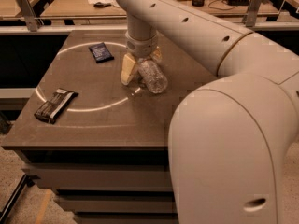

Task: Place water bottle upright

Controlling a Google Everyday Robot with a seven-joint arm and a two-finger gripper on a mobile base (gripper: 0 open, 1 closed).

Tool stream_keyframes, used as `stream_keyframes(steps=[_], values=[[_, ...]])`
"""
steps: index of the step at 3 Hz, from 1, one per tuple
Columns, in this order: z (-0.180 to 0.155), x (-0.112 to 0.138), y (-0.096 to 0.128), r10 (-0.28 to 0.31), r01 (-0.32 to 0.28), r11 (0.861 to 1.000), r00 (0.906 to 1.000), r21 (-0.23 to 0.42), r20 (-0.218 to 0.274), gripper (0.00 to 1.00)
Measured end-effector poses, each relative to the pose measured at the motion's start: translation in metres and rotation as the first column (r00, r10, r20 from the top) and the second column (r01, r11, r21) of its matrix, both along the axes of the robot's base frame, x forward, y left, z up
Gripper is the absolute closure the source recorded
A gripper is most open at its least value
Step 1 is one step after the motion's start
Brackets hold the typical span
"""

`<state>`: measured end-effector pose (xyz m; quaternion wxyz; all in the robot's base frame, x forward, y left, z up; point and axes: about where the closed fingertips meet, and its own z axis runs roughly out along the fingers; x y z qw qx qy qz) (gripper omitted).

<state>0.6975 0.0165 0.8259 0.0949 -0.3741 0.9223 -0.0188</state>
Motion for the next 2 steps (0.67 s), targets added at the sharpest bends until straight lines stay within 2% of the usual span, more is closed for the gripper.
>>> stream_keyframes(steps=[1, 2], values=[[0.0024, 0.0029, 0.0039, -0.005, 0.005, 1.0, 1.0, -0.018, -0.003, 0.42], [0.0053, 0.0053, 0.005, -0.013, 0.013, 1.0, 0.9999, -0.019, -0.005, 0.55]])
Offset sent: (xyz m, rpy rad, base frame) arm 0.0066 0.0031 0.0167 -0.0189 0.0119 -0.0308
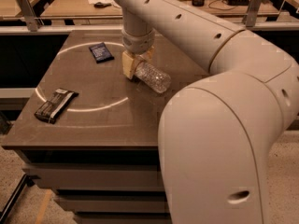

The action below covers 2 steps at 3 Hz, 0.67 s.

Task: Place water bottle upright

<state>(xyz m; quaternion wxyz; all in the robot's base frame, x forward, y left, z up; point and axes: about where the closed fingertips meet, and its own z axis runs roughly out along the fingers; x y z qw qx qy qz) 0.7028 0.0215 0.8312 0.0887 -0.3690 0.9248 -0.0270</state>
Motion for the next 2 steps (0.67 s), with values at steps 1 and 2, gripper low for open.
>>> stream_keyframes(steps=[1, 2], values=[[0.002, 0.0, 0.0, 0.0, 0.0, 1.0, 1.0, 0.0, 0.0, 0.71], [0.015, -0.003, -0.002, 0.032, -0.032, 0.999, 0.9995, 0.006, -0.003, 1.0]])
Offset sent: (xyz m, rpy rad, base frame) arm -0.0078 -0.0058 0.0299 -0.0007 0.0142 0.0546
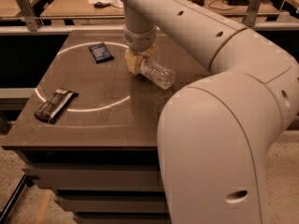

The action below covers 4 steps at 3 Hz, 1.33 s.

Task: Place water bottle upright

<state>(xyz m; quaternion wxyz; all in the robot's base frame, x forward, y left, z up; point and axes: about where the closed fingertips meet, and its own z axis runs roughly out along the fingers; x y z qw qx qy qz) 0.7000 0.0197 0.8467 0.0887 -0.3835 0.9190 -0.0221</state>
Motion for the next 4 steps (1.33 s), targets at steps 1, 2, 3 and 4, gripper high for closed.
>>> stream_keyframes(steps=[1, 2, 3, 4], values=[[0.023, -0.004, -0.004, 0.043, -0.044, 0.998, 0.999, 0.046, 0.008, 1.0], [0.046, -0.014, -0.01, 0.138, -0.146, 0.978, 0.9884, 0.15, 0.063, 1.0], [0.045, -0.014, -0.009, 0.139, -0.147, 0.977, 0.9882, 0.156, 0.065, 1.0], [0.045, -0.014, -0.016, 0.152, -0.166, 0.954, 0.9855, 0.248, 0.075, 1.0]])
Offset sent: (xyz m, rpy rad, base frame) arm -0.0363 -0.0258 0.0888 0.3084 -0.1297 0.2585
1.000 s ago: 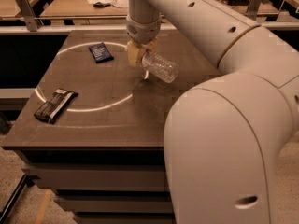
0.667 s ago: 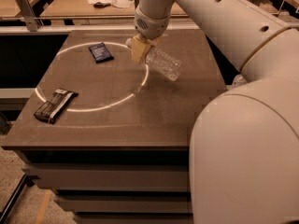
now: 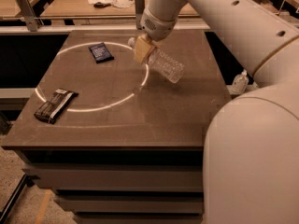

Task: Place water bottle upright

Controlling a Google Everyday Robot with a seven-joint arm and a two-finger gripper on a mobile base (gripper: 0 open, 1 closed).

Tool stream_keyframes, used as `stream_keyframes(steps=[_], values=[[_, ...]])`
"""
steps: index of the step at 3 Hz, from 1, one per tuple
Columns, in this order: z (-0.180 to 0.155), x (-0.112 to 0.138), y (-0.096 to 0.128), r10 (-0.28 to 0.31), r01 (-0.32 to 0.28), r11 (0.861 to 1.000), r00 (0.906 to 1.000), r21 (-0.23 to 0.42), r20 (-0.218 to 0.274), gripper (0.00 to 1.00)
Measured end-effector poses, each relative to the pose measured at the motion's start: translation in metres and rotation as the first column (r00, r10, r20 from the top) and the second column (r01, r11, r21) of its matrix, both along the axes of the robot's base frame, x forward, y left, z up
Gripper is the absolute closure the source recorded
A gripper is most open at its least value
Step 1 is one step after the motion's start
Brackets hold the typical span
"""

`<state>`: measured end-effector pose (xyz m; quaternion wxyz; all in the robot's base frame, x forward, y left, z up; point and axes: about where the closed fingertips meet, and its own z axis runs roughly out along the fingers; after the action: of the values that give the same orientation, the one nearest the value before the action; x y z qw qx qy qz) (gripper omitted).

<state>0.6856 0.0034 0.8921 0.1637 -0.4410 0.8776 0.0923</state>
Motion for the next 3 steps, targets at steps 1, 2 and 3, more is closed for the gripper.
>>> stream_keyframes(steps=[1, 2, 3], values=[[0.001, -0.005, -0.018, 0.035, -0.035, 0.982, 0.9994, 0.187, 0.004, 1.0], [0.007, -0.015, -0.052, 0.038, -0.044, 0.925, 0.999, 0.376, 0.025, 1.0], [0.014, -0.027, -0.089, 0.026, -0.054, 0.846, 0.9979, 0.53, 0.059, 1.0]])
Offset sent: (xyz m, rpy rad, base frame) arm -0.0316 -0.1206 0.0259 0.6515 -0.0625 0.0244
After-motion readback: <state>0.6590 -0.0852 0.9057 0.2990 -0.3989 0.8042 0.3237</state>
